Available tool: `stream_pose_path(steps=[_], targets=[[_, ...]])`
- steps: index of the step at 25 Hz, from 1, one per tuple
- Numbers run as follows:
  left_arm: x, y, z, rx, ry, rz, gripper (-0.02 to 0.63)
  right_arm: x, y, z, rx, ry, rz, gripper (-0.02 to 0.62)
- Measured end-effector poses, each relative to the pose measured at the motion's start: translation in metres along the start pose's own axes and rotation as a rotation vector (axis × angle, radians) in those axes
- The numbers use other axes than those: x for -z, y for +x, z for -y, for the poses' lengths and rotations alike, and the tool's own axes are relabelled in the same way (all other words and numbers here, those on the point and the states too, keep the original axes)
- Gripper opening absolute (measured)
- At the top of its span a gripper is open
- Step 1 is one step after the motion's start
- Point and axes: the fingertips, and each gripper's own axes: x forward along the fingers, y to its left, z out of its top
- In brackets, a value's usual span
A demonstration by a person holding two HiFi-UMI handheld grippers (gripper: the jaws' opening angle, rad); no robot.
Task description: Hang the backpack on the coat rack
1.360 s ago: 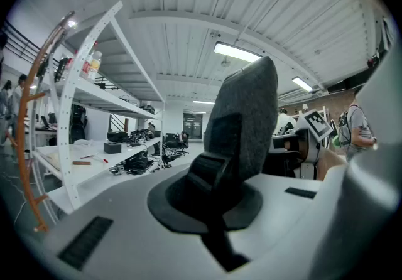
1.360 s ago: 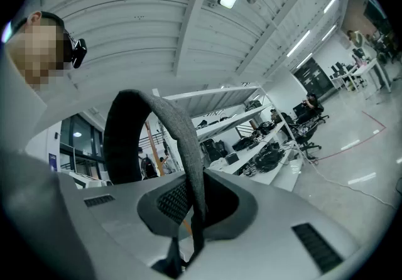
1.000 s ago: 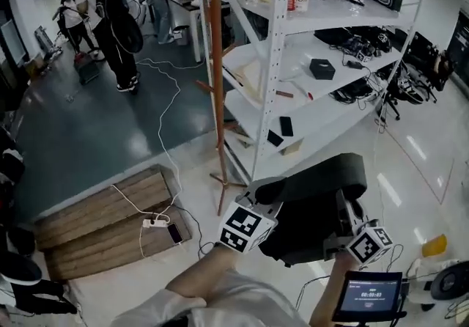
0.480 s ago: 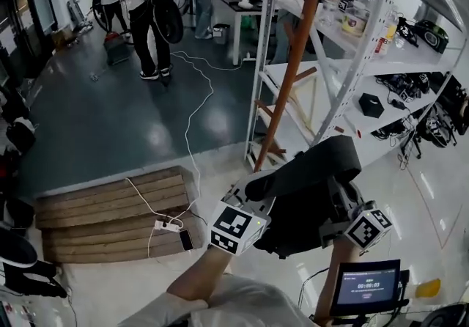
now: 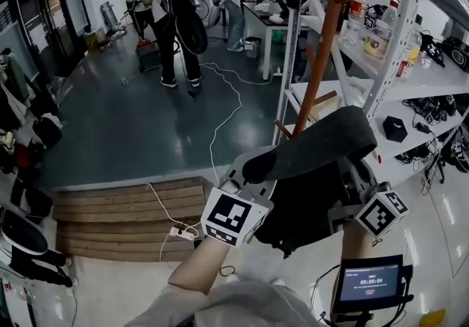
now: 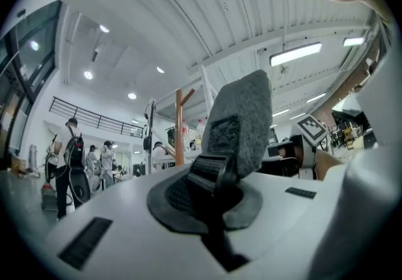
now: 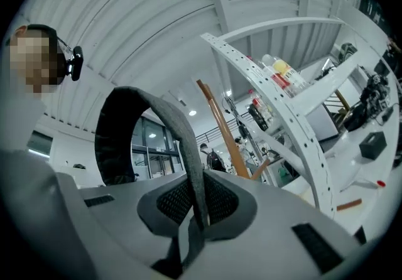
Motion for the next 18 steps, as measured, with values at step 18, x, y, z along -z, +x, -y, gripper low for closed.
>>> stream_pose_path(steps=[18], targets=[[-0.173,0.139,-0.076,0.000,0.110,0.072,0.005,-0.210,0.079,0.002,0.129,-0.280,0.028,0.038]])
